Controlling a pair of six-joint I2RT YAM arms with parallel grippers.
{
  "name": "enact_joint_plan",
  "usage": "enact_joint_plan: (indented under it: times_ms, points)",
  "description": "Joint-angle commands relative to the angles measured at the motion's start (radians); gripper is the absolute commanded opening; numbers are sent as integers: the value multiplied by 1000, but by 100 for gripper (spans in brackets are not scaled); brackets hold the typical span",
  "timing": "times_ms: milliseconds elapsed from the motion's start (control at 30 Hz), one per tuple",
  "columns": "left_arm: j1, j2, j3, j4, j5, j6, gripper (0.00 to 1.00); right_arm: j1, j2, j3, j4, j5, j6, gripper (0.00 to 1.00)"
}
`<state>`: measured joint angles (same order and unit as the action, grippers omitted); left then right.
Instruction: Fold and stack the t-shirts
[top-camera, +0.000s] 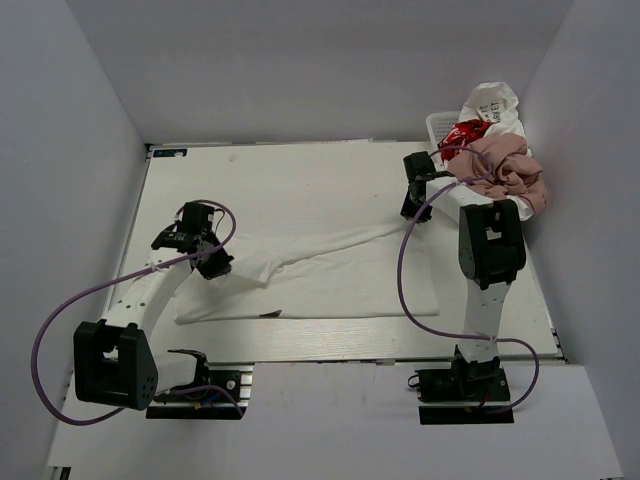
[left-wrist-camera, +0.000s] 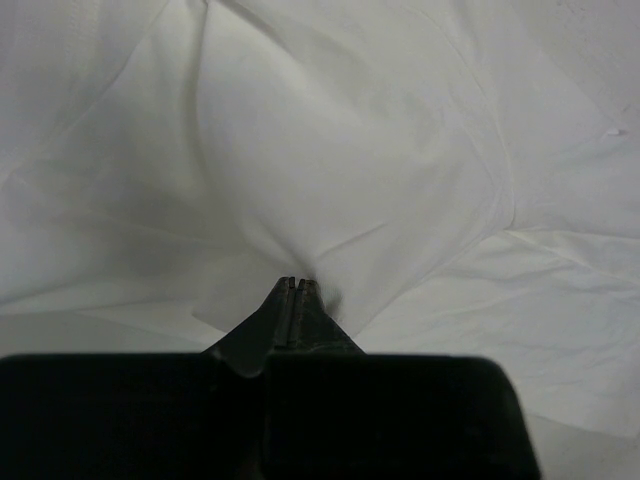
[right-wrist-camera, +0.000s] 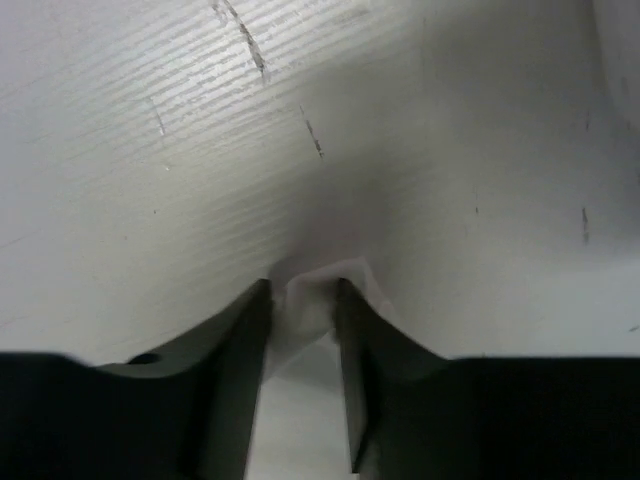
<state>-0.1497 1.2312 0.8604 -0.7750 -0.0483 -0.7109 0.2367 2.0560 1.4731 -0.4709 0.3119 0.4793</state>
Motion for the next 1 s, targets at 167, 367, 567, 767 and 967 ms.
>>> enact_joint_plan:
  times_ms: [167,367,567,767,967]
  points:
    - [-2,-7,8,8,-16,-1,0,-2,-17,81,-52,71,42,14]
    - [-2,-16,8,8,-16,-1,0,-4,-56,32,-23,66,15,0]
    - [-2,-36,8,-35,-25,-1,0,-5,-105,7,32,75,-44,0]
    - [-2,-111,-44,-89,-16,-10,0,4,-229,-128,50,59,-64,0]
    - [-2,-144,-136,-89,19,-30,0,3,-286,-250,64,67,-64,0]
